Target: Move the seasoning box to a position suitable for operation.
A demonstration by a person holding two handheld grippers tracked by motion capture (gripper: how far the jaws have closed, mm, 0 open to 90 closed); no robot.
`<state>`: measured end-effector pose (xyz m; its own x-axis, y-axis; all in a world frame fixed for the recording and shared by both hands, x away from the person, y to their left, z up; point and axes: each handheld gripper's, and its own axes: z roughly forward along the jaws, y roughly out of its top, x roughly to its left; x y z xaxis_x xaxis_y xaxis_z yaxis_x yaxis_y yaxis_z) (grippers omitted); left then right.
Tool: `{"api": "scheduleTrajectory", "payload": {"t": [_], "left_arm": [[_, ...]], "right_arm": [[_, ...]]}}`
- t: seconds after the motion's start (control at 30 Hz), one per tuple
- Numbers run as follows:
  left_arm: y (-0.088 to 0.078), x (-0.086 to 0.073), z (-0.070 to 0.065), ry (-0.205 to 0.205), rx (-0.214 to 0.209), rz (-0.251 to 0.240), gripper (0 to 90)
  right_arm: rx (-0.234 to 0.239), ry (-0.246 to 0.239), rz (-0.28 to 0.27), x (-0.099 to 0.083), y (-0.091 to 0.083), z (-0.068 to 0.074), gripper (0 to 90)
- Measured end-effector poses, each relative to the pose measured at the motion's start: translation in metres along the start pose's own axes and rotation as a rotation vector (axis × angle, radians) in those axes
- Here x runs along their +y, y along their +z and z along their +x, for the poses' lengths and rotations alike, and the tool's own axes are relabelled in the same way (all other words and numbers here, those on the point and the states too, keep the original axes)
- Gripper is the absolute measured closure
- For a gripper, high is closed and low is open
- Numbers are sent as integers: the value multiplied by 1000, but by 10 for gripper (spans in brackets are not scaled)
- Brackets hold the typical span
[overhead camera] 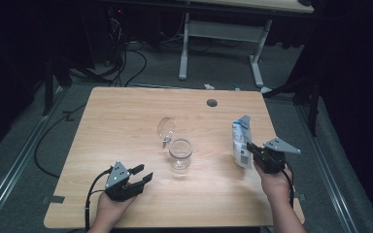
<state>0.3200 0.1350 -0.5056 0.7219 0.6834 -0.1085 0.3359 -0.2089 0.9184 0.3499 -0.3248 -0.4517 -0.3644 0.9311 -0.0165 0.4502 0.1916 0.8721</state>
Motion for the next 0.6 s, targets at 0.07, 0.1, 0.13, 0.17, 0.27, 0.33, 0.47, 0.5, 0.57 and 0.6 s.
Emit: {"api": "scheduleTrajectory", "payload": {"t": [0.07,0.1,0.13,0.17,0.27,0.33,0.47,0.5,0.57,0.6], "left_arm": [[3,5,-3,-2,-12,-15,517],[5,6,-5,1,-19,-21,514],[6,7,-7,9,-24,-25,510],[7,7,-8,15,-32,-30,508],[7,0,-10,18,-45,-58,504],[7,-3,-10,32,-48,-50,496],[6,-12,-7,45,-52,-31,493],[6,-15,-6,44,-55,-17,493],[7,-16,-6,48,-55,-13,490],[6,-16,-6,46,-56,-16,490]], "right_arm": [[12,-3,9,3,-2,1,900],[16,-1,17,5,-3,2,900],[21,-4,25,6,-4,3,900],[28,-7,33,7,-5,5,900],[41,-11,57,10,-9,9,900],[54,-3,77,11,-10,11,900],[69,-10,135,16,-12,19,900],[69,-12,148,17,-13,20,900],[74,-6,161,18,-13,21,900],[76,-7,174,19,-14,21,900]]}}
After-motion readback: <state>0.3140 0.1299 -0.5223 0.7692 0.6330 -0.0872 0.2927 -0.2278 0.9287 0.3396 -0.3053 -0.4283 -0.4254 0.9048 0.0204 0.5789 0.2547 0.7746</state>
